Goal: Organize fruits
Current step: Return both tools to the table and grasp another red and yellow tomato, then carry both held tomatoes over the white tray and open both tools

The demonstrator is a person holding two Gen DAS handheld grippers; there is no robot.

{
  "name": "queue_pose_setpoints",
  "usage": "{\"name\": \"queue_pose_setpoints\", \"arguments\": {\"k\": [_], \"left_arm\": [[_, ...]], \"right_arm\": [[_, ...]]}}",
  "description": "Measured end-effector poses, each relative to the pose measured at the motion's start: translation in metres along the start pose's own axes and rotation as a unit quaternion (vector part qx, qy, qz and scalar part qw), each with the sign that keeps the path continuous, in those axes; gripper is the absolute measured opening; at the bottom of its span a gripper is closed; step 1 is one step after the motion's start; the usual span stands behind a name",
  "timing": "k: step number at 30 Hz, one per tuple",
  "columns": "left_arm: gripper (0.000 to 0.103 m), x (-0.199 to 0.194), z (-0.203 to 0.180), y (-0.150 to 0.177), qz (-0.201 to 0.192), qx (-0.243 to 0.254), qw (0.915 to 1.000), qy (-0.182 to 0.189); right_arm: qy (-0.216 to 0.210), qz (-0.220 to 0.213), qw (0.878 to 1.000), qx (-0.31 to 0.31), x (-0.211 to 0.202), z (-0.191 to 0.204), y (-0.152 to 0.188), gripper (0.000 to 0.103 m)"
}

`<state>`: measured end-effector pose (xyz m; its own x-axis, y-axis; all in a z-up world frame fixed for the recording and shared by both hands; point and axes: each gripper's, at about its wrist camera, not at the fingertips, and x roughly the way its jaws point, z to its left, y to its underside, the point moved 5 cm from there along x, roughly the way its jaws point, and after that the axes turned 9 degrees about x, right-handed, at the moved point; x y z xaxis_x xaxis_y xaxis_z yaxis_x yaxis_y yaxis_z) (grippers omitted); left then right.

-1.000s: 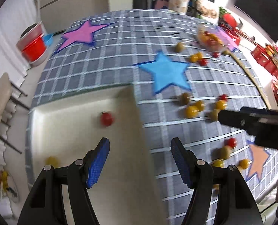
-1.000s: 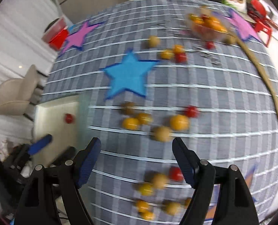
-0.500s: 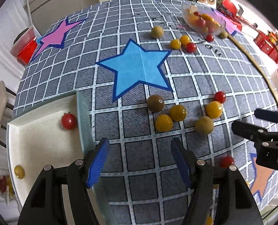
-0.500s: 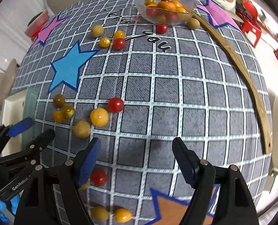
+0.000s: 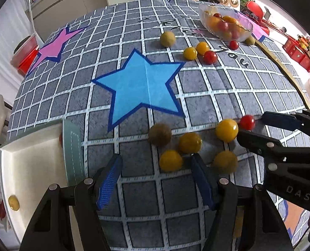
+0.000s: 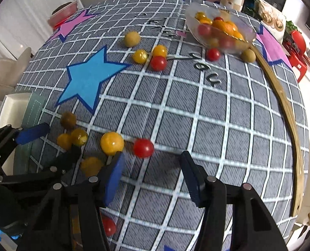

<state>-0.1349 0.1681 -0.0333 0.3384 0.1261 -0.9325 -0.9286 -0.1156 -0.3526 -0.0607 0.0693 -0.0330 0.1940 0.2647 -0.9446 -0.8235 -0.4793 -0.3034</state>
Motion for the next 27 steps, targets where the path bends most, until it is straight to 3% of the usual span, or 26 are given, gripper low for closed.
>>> {"name": "queue_pose_setpoints", "arguments": {"k": [6, 8, 11, 14, 20, 27], "left_arm": [[0.068, 0.001, 0.0, -0.001, 0.002, -0.012, 0.9999, 0.002], [0.065, 0.001, 0.001, -0.001, 0.003, -0.016, 0.9998, 0.006], [0.048, -0.001, -0.003, -0.001, 0.002, -0.014, 0.9998, 0.016], [0.021, -0.003, -0.008, -0.003, 0.0, -0.002, 0.9997, 0.025], [0.021, -0.009, -0.009, -0.001, 0.003, -0.007, 0.9986, 0.052], [0.021, -0.032, -0.015, 0.008, -0.002, -0.001, 0.9979, 0.065]], "right_arm": [[0.005, -0.001, 1.0, -0.003, 0.003, 0.003, -0.008, 0.035], [0.001, 0.0, 1.0, -0.001, 0.005, 0.006, -0.01, 0.021], [-0.007, 0.002, 1.0, 0.005, 0.002, -0.001, -0.007, 0.021], [-0.023, 0.009, 0.999, 0.024, 0.001, -0.005, -0.005, 0.021], [-0.053, 0.024, 0.996, 0.074, -0.006, -0.018, 0.008, 0.021], [-0.055, 0.026, 0.993, 0.097, -0.025, -0.025, 0.025, 0.021]]}}
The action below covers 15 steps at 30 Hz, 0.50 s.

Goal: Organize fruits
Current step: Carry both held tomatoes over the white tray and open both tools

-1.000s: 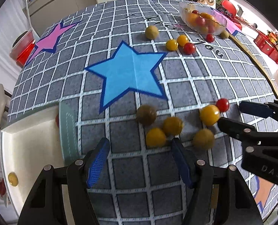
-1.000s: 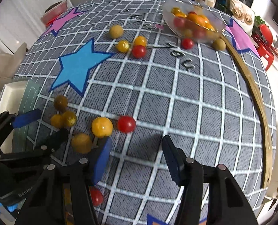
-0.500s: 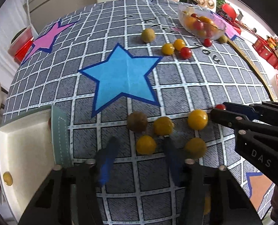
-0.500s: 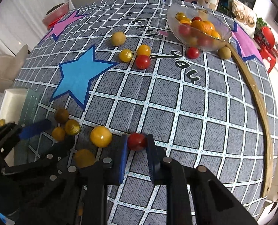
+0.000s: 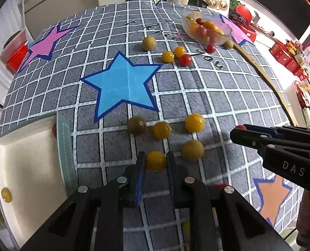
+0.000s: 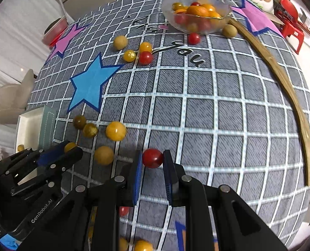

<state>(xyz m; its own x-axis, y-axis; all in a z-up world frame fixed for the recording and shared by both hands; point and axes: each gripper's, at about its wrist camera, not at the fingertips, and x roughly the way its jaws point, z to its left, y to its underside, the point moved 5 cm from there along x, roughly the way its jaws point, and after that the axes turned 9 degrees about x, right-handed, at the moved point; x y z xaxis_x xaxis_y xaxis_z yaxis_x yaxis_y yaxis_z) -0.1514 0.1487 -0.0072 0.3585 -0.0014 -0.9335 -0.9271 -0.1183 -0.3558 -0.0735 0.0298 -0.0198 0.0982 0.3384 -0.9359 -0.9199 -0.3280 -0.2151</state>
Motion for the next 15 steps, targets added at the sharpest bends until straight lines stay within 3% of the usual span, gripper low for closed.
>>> {"name": "queue_pose_setpoints", "arguments": {"k": [8, 15], "left_arm": [[0.021, -0.043, -0.007, 0.026, 0.018, 0.02, 0.9996, 0.01], [0.021, -0.078, -0.004, 0.053, 0.041, 0.07, 0.9967, 0.007]], "right_arm": [[0.007, 0.004, 0.999, 0.031, -0.038, 0.004, 0.033, 0.021], [0.007, 0.016, 0.998, 0.06, -0.075, 0.022, 0.069, 0.021]]}}
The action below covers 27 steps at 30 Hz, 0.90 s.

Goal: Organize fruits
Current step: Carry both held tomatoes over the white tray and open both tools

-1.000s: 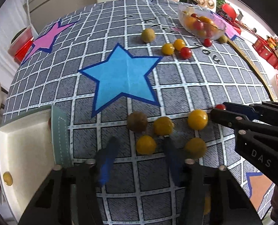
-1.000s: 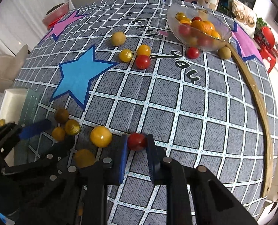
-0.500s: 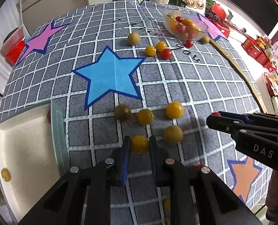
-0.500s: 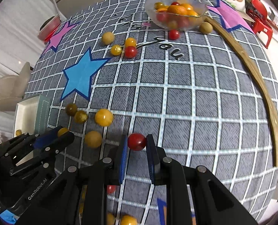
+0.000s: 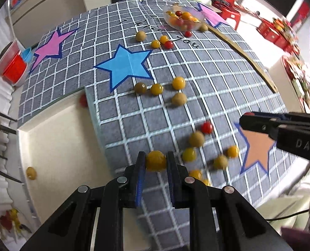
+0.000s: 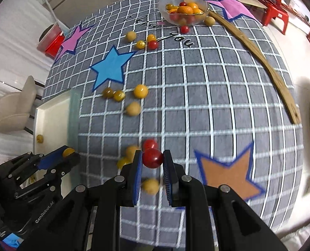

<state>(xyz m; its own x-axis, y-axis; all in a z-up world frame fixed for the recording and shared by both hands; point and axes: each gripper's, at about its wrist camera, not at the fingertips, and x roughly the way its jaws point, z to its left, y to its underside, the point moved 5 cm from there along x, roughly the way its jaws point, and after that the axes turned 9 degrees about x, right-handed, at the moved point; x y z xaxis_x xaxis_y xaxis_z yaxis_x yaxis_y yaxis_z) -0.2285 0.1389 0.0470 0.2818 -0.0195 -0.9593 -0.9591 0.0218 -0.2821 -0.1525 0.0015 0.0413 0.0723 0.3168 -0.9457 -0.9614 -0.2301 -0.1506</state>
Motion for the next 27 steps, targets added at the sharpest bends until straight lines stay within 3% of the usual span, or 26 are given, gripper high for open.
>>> {"name": "queue_pose_setpoints", "arguments": {"k": [6, 27], "left_arm": [[0.021, -0.012, 0.005, 0.015, 0.015, 0.024, 0.9996, 0.0], [0.021, -0.036, 0.016, 0.012, -0.017, 0.024, 0.9995, 0.007]], "right_arm": [[0.005, -0.002, 1.0, 0.014, -0.023, 0.01, 0.016, 0.021], [0.013, -0.027, 1.0, 0.008, -0.05, 0.034, 0.012, 0.021]]}}
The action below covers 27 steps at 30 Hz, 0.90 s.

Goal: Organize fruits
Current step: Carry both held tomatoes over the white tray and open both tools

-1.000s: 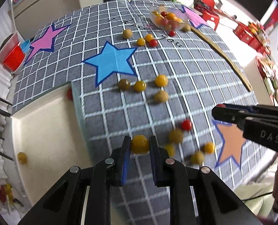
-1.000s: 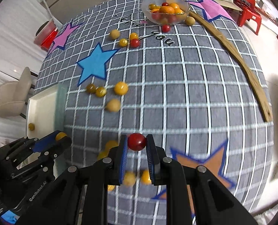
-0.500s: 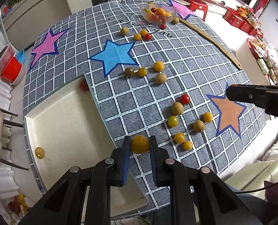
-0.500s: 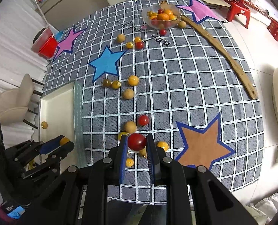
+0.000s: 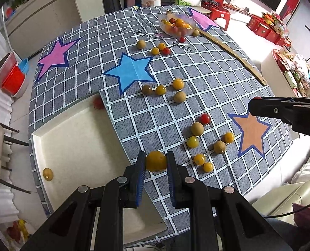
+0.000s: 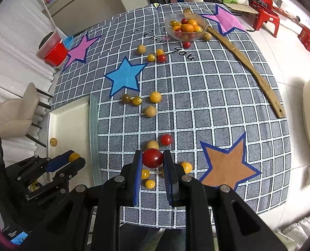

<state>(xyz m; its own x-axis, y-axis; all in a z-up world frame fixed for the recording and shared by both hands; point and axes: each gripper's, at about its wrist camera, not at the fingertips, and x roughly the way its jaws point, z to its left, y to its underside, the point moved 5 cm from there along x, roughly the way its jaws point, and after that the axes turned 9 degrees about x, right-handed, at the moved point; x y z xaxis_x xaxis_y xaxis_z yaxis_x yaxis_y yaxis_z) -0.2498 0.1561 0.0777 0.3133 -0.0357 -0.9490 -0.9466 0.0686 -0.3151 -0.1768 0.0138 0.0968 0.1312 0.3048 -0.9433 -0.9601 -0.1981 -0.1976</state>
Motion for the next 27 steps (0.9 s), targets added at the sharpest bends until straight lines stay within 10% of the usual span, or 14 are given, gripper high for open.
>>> {"name": "queue_pose_setpoints", "arguments": {"k": [14, 27], "left_arm": [[0.021, -0.011, 0.049, 0.043, -0.008, -0.093, 0.995, -0.035], [0.021, 0.0, 0.121, 0.111, 0.009, -0.219, 0.9725, -0.078]], "right_arm": [[-0.015, 0.028, 0.997, -0.066, 0.017, 0.048, 0.014, 0.021], [-0.041, 0.081, 0.983, -0.158, 0.062, 0.129, 0.032, 0.021]]}}
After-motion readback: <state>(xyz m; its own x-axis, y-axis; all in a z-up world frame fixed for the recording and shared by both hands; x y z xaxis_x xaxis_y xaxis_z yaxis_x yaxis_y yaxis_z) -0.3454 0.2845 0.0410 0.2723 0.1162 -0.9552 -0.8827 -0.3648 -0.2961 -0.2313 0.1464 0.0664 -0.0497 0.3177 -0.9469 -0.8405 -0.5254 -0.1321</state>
